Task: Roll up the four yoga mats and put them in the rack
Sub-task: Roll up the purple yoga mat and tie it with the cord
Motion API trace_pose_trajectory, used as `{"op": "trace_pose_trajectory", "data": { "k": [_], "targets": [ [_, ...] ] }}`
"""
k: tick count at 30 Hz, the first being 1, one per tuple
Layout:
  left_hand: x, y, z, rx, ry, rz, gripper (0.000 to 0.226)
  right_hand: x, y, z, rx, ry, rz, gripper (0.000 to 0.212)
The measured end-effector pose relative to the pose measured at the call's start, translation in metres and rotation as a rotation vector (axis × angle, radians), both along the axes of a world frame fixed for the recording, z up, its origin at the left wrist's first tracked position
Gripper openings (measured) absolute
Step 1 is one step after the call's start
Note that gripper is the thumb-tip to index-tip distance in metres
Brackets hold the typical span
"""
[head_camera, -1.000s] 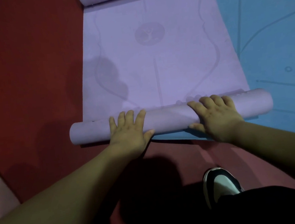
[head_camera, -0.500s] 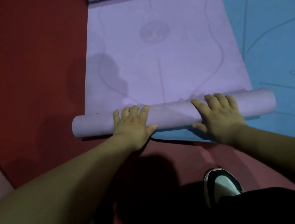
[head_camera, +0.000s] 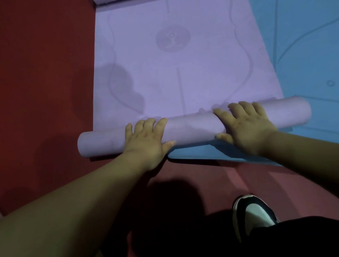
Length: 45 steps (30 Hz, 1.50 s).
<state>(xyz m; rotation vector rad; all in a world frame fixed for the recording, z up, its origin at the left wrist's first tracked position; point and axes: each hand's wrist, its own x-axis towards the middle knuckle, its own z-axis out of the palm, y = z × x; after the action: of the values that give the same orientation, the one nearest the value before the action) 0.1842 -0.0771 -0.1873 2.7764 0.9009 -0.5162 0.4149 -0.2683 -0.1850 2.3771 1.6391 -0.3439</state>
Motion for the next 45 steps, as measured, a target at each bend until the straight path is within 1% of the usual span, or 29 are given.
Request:
{"op": "trace_pose_trajectory", "data": {
  "k": [2,6,12,15,17,21,33,37,40,43,45],
  "targets": [
    [0.002,0.005,0.002,-0.012,0.014,-0.008,0.076,-0.002,-0.001,-0.002,0.017,-0.019,0.002,0.08],
    [0.006,0.006,0.006,-0.034,0.029,-0.001,0.076,0.001,0.004,0.001,-0.012,-0.034,0.027,0.083],
    [-0.007,-0.01,-0.007,0.068,-0.09,-0.005,0.081,0.013,0.016,0.011,-0.092,0.003,0.029,0.086],
    [0.001,-0.002,-0.008,0.076,-0.084,0.008,0.078,0.016,0.019,0.012,-0.11,0.03,0.024,0.09],
    [0.006,0.004,-0.006,0.072,-0.066,-0.004,0.077,0.017,0.019,0.011,-0.089,0.03,0.032,0.092],
    [0.012,0.014,-0.002,0.046,-0.026,-0.022,0.076,0.013,0.016,0.002,-0.015,-0.014,0.055,0.089],
    [0.015,0.018,0.002,0.011,-0.011,-0.021,0.078,0.02,0.026,0.008,-0.067,0.015,0.047,0.084],
    [0.008,0.008,-0.001,0.037,-0.054,-0.084,0.082,0.024,0.031,0.012,-0.096,0.046,0.054,0.085],
    [0.012,0.008,-0.003,0.059,-0.08,-0.059,0.076,0.027,0.034,0.013,-0.098,0.057,0.055,0.088],
    [0.019,0.017,0.0,0.021,-0.057,-0.052,0.071,0.028,0.031,0.009,-0.066,0.032,0.078,0.092],
    [0.023,0.025,0.003,-0.011,-0.028,-0.067,0.071,0.024,0.028,0.002,-0.015,0.002,0.097,0.09]
  ]
}}
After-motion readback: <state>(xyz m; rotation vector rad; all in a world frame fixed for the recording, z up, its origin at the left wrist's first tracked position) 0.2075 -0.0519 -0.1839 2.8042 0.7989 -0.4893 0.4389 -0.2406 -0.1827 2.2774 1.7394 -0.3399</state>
